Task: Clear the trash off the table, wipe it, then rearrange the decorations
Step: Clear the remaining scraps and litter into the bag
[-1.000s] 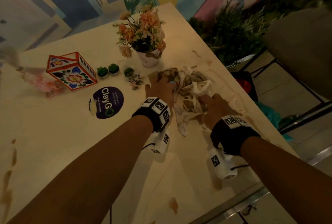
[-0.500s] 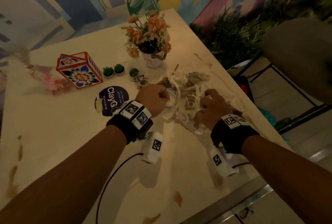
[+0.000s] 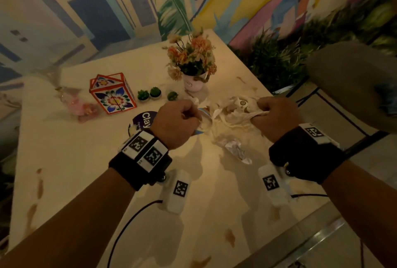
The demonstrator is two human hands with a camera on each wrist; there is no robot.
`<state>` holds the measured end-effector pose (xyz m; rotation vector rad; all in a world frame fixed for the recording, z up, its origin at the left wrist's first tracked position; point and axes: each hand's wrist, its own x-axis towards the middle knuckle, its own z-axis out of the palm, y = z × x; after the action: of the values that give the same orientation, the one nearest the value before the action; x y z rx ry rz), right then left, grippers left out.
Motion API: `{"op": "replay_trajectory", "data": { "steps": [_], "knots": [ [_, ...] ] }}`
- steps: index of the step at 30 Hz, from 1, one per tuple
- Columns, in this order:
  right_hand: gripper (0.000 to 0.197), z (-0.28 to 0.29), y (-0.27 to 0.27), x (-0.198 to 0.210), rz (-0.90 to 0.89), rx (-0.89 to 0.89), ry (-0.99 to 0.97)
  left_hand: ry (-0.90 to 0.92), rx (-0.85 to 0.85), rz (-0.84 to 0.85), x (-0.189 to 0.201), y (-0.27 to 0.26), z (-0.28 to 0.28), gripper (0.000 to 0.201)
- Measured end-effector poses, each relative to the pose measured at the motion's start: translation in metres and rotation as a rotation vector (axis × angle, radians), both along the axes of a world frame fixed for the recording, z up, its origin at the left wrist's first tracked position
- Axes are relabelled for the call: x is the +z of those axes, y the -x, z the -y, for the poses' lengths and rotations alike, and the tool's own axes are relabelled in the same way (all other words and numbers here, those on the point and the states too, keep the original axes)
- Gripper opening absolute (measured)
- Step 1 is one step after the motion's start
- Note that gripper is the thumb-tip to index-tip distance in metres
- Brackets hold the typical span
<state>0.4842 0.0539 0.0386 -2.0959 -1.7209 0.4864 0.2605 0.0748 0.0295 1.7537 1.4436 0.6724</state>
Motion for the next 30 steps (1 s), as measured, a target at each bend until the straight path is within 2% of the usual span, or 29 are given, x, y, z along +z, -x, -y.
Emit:
{"op": "replay_trajectory", "data": {
  "steps": [4,9,14,18,23,25,27,30],
  "knots": [
    [0.034,0.007,0.019,0.015,-0.013,-0.046,-0.045,-0.045,-0.006,0.036,0.01,0.027,0.013,0.023],
    [0.031,0.017,0.056,0.023,-0.003,-0.06,-0.091,-0.025,-0.069,-0.023,0.02,0.067,0.035,0.007],
    [0.015,0.033,0.09,0.03,0.054,-0.114,-0.162,-0.046,-0.097,-0.071,0.028,0.105,0.051,0.008],
    [0.016,0.049,0.112,0.034,0.089,-0.033,-0.096,-0.049,-0.114,-0.054,0.026,0.128,0.064,0.012],
    [0.025,0.061,0.13,0.036,0.054,-0.11,-0.012,-0.017,-0.036,0.024,0.009,0.157,0.071,0.015],
    [0.036,0.055,0.134,0.034,0.01,-0.125,0.015,0.004,0.02,0.071,0.003,0.174,0.074,0.017],
    [0.045,0.046,0.142,0.034,-0.028,-0.139,0.017,0.006,0.113,0.128,-0.001,0.196,0.077,0.024],
    [0.043,0.036,0.163,0.039,-0.062,-0.141,-0.048,0.038,0.28,0.243,-0.006,0.241,0.085,0.022]
  ]
}}
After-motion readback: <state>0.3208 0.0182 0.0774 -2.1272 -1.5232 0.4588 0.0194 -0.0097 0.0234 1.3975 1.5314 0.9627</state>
